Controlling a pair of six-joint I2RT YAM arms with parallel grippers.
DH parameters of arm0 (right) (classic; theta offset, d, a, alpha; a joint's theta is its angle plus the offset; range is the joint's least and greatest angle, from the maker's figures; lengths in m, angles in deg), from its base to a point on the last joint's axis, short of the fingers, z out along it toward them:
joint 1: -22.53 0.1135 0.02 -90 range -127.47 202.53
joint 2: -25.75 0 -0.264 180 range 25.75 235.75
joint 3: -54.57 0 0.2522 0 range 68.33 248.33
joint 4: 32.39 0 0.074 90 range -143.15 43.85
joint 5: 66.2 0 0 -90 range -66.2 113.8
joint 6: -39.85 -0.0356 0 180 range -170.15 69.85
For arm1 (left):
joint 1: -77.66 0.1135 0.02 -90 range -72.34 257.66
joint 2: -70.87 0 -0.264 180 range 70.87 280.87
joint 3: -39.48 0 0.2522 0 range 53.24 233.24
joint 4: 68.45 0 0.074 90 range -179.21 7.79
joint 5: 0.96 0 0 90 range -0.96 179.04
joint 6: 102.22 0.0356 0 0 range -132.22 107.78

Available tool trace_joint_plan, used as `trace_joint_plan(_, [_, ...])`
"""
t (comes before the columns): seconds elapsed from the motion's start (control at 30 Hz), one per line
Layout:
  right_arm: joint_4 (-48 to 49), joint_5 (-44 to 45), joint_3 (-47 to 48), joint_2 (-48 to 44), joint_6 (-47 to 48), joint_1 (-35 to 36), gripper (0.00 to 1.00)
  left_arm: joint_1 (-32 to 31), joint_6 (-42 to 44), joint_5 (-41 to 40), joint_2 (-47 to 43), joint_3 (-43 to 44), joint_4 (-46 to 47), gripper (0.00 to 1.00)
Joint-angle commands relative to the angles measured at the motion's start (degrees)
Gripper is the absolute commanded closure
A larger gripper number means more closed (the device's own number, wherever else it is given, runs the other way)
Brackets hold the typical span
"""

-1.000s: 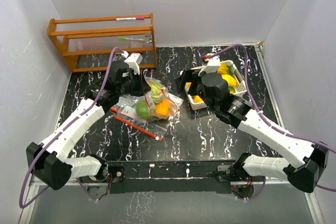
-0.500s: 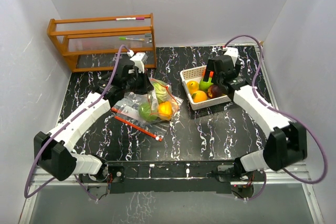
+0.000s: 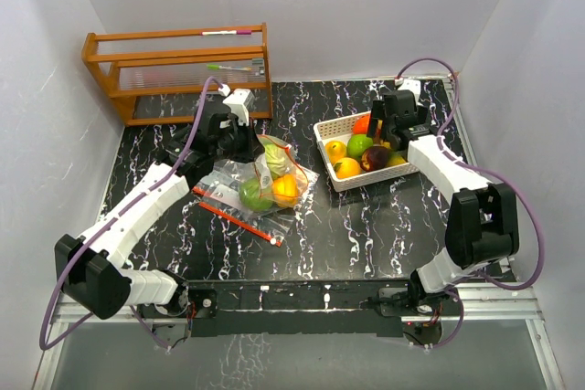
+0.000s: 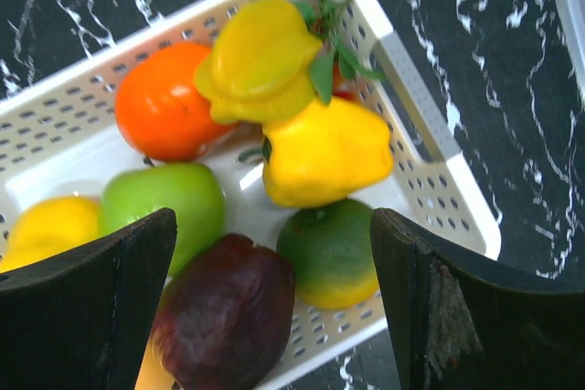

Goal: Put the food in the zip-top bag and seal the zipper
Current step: Pick up the fake fruit from the bin.

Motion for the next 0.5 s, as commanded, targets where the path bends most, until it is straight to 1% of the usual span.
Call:
trace_joint_plan(0.0, [11.3,-2.2,1.3,0.6,5.2,-1.0,0.11,-0.1,0.9,-0.3,-0.8,0.5,0.9,1.0])
trace_joint_plan(0.17, [10.7,-4.8,5.7,6.6,3.6,-2.1,0.11,0.0,0.9,-0.8,-1.1,-0.4,1.2,1.0])
trace_joint_plan(0.27, [10.7,-2.3,8.2,9.7,1.8,-2.1,0.11,0.0,0.8,-0.7,-0.9,-0.6,1.2,1.0])
trace_joint_plan(0.47, [11.7,-0.5,11.2,14.4,0.0,-2.3,0.12,0.0,1.1,-0.9,-0.4,-0.2,1.1,1.0])
